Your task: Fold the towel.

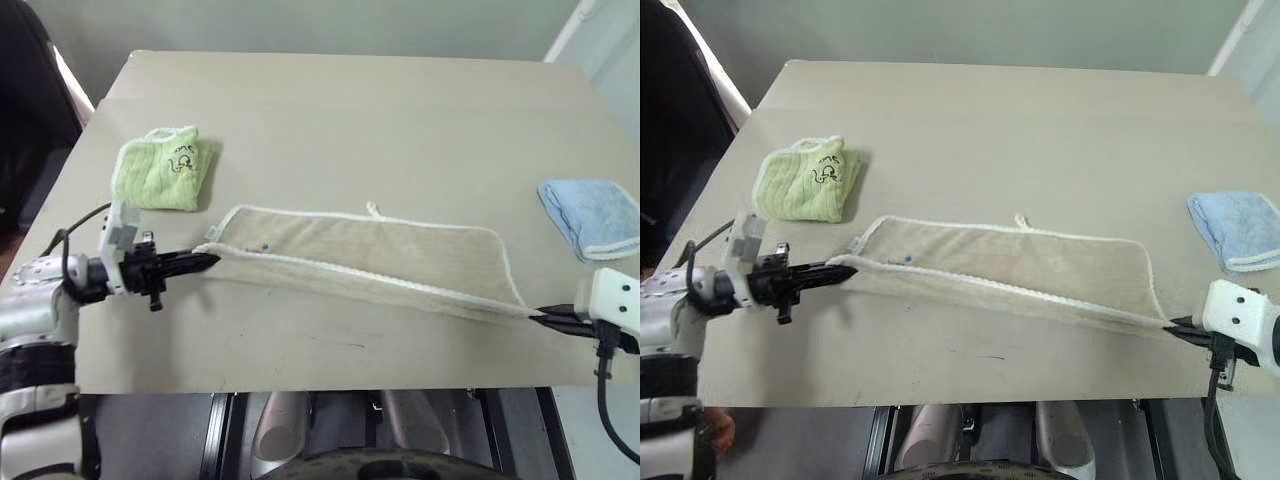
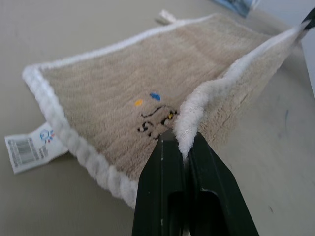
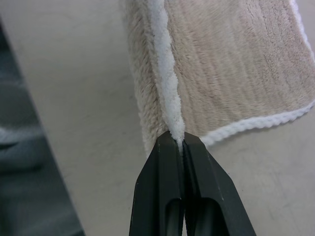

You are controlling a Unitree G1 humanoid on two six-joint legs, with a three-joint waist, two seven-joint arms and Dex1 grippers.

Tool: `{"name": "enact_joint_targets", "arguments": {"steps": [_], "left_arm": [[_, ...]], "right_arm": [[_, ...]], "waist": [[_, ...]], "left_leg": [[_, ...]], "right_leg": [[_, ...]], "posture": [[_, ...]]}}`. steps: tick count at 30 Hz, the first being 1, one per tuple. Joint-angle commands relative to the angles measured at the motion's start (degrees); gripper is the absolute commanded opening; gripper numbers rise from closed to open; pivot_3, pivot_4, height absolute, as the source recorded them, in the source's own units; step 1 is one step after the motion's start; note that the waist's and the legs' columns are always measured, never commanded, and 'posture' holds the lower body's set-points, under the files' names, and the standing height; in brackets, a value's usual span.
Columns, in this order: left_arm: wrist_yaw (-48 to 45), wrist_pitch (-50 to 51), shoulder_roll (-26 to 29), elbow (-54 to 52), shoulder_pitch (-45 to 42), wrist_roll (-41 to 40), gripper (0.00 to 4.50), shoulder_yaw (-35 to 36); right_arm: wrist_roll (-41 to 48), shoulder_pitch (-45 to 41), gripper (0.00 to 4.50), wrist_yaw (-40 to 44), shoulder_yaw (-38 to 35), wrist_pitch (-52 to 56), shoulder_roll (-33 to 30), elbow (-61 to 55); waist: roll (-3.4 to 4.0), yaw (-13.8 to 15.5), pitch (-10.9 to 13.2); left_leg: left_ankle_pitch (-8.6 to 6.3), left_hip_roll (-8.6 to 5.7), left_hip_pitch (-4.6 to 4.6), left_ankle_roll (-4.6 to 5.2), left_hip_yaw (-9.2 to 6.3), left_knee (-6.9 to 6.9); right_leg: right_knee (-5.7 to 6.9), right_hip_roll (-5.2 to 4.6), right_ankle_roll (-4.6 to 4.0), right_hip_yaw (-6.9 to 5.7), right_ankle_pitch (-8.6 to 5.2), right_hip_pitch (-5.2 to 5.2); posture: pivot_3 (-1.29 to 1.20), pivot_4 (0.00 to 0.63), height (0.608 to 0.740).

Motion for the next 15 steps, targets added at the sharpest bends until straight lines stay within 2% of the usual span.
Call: {"name": "enact_joint_targets", "arguments": {"steps": [1,4,8,15], "left_arm": [[2.2,1.3,3.2,-0.2,2.3,-1.9,0.02,5.5],[4.3,0.3,2.6,0.1,2.7,-3.0,0.02,6.3],[6.5,0.0,1.0,1.8,0.2,-4.0,0.02,5.7],[10.7,-4.0,-3.0,6.4,-4.5,-3.1,0.02,4.4]], "right_arm": [[-1.4,-1.5,0.00,1.9,-1.3,-1.1,-2.5,4.4],[0.8,-8.1,0.00,0.1,3.2,-0.8,-3.1,6.2],[-0.4,-17.7,0.00,-1.1,11.4,-3.2,-3.4,11.1],[-3.0,-33.3,0.00,-5.8,21.8,-7.7,0.0,21.1]], "waist": [[-0.01,0.0,0.0],[-0.13,0.0,-0.1],[-0.15,0.0,-0.1],[-0.13,0.0,-0.1]], "left_leg": [[-0.03,0.00,0.00,-0.06,0.00,0.00],[-0.08,0.00,0.13,-0.14,-0.03,0.00],[-0.13,-0.01,0.24,-0.21,-0.02,0.00],[0.26,0.01,0.35,0.44,-0.04,-0.12]], "right_leg": [[0.03,0.00,-0.02,0.00,-0.02,-0.02],[0.16,-0.01,-0.20,0.01,-0.09,0.02],[0.35,-0.01,-0.37,0.02,-0.15,0.03],[0.51,0.00,-0.57,0.02,-0.07,-0.02]], "posture": [[0.00,0.150,0.697],[0.00,0.150,0.697],[0.00,0.150,0.697],[0.00,0.150,0.697]]}}
